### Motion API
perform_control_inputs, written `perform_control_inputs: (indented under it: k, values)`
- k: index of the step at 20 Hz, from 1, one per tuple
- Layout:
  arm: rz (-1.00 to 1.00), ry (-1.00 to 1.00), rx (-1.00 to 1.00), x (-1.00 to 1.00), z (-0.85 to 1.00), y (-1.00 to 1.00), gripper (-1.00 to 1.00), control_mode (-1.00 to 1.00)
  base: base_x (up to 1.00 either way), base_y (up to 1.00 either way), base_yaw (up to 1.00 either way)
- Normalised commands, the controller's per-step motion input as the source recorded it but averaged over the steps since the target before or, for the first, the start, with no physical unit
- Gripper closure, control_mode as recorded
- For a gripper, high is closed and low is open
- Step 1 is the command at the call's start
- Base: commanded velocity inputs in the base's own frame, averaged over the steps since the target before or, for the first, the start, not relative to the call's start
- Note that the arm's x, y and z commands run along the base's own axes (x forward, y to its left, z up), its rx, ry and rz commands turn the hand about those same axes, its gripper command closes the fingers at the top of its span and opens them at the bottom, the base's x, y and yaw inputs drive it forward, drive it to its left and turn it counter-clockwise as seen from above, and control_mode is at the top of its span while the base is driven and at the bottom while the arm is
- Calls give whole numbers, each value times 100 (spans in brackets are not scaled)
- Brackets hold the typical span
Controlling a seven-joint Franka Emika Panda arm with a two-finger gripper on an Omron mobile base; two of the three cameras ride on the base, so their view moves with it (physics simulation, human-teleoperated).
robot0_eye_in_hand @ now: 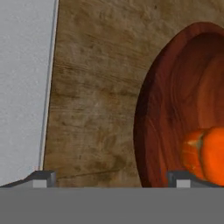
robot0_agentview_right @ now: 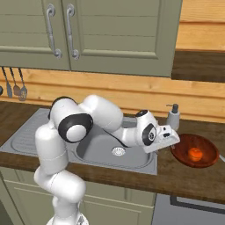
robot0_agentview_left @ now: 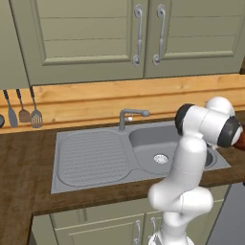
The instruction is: Pick the squash from the sink and place it in the bowl. Then pick the bowl and place it in the microwave. Then close the microwave door and press the start button.
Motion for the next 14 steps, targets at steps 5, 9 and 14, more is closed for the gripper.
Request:
perform_control_inputs:
  k: [5, 9, 14]
  values:
    - [0, 6, 0, 27, 0, -47, -100, -100, 0, 0, 0]
    - [0, 0, 2, 15, 0, -67, -100, -100, 0, 0, 0]
    - [0, 0, 0, 25, -3, -48, -100, -100, 0, 0, 0]
